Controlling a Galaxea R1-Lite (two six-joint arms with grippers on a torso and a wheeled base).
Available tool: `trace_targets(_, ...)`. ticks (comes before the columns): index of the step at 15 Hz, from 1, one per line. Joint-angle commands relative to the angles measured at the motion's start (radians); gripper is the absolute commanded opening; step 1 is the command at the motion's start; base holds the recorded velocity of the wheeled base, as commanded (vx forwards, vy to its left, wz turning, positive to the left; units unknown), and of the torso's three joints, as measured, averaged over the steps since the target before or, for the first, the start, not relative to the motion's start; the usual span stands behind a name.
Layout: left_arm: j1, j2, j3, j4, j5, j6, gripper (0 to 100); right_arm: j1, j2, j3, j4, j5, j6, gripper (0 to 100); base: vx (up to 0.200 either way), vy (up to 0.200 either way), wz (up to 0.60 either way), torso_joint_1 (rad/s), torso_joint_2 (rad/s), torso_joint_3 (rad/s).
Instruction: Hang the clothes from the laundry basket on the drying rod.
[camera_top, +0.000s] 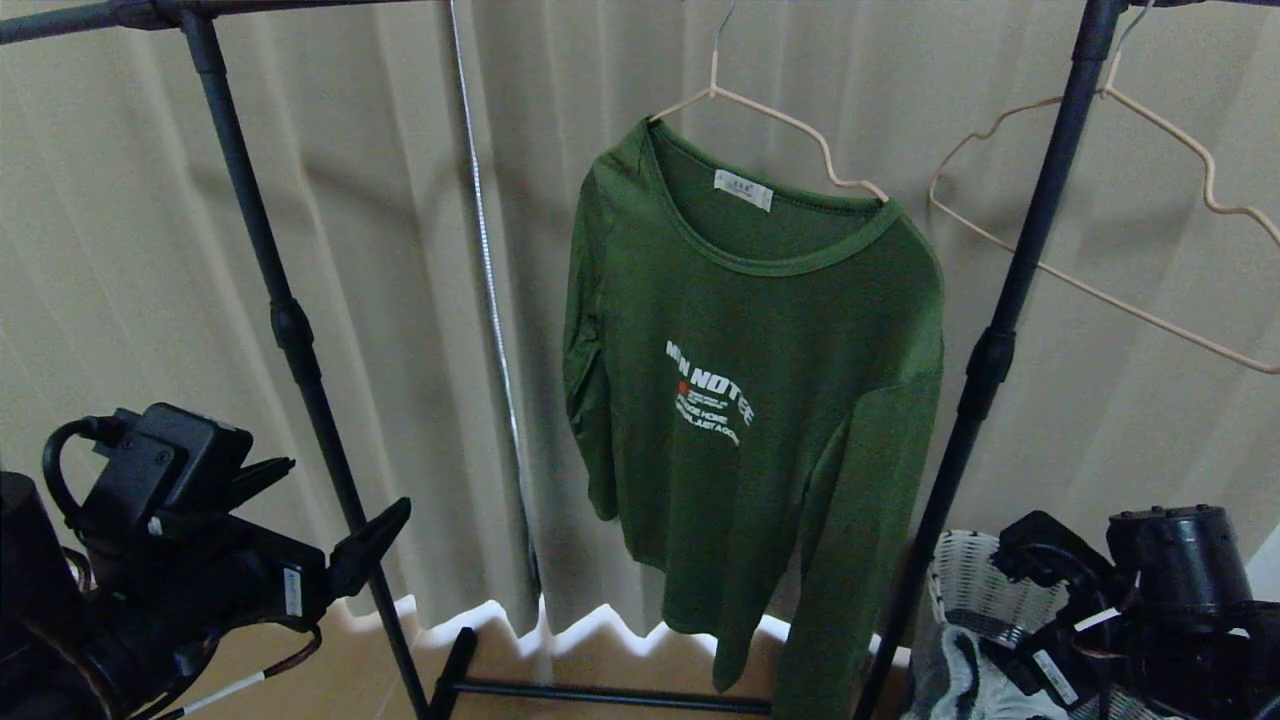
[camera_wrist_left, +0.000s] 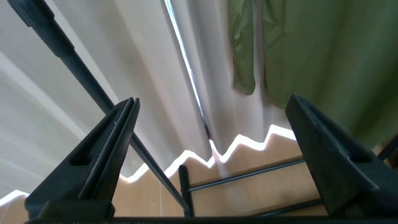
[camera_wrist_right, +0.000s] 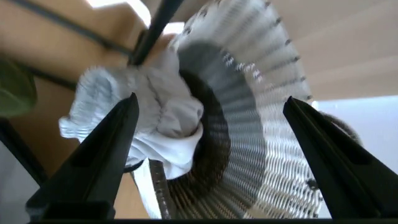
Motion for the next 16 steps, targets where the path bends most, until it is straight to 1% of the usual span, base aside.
trace_targets(1, 0.001, -0.002, 0.000, 0.000, 0.000, 0.000, 100, 0.003, 0.080, -0.004, -0.018, 0.000, -0.001, 100, 0.000, 0.000, 0.00, 0.000, 0.00, 0.000)
trace_targets(4, 0.001, 0.000, 0.000, 0.000, 0.000, 0.000, 100, 0.006, 0.092, -0.006, -0.089, 0.007, 0.000, 100, 0.000, 0.000, 0.00, 0.000, 0.00, 0.000)
trace_targets(6, 0.001, 0.000, 0.000, 0.000, 0.000, 0.000, 100, 0.040, 0.060, -0.003, -0.132, 0.014, 0.002, 100, 0.000, 0.000, 0.00, 0.000, 0.00, 0.000)
trace_targets(8, 0.001, 0.000, 0.000, 0.000, 0.000, 0.000, 100, 0.061, 0.039, -0.006, -0.137, 0.015, 0.000, 100, 0.000, 0.000, 0.00, 0.000, 0.00, 0.000)
trace_targets(9, 0.001, 0.000, 0.000, 0.000, 0.000, 0.000, 100, 0.092, 0.042, -0.007, -0.137, 0.015, 0.000, 100, 0.000, 0.000, 0.00, 0.000, 0.00, 0.000)
trace_targets(12, 0.001, -0.002, 0.000, 0.000, 0.000, 0.000, 100, 0.089, 0.134, -0.012, -0.144, 0.000, 0.000, 100, 0.000, 0.000, 0.00, 0.000, 0.00, 0.000)
trace_targets(13, 0.001, -0.002, 0.000, 0.000, 0.000, 0.000, 100, 0.077, 0.169, -0.019, -0.166, -0.011, -0.001, 100, 0.000, 0.000, 0.00, 0.000, 0.00, 0.000)
trace_targets(14, 0.001, -0.005, 0.000, 0.000, 0.000, 0.000, 100, 0.040, 0.209, -0.021, -0.202, -0.040, -0.003, 100, 0.000, 0.000, 0.00, 0.000, 0.00, 0.000)
trace_targets(16, 0.001, -0.008, 0.000, 0.000, 0.000, 0.000, 100, 0.029, 0.214, -0.019, -0.204, -0.052, -0.004, 100, 0.000, 0.000, 0.00, 0.000, 0.00, 0.000)
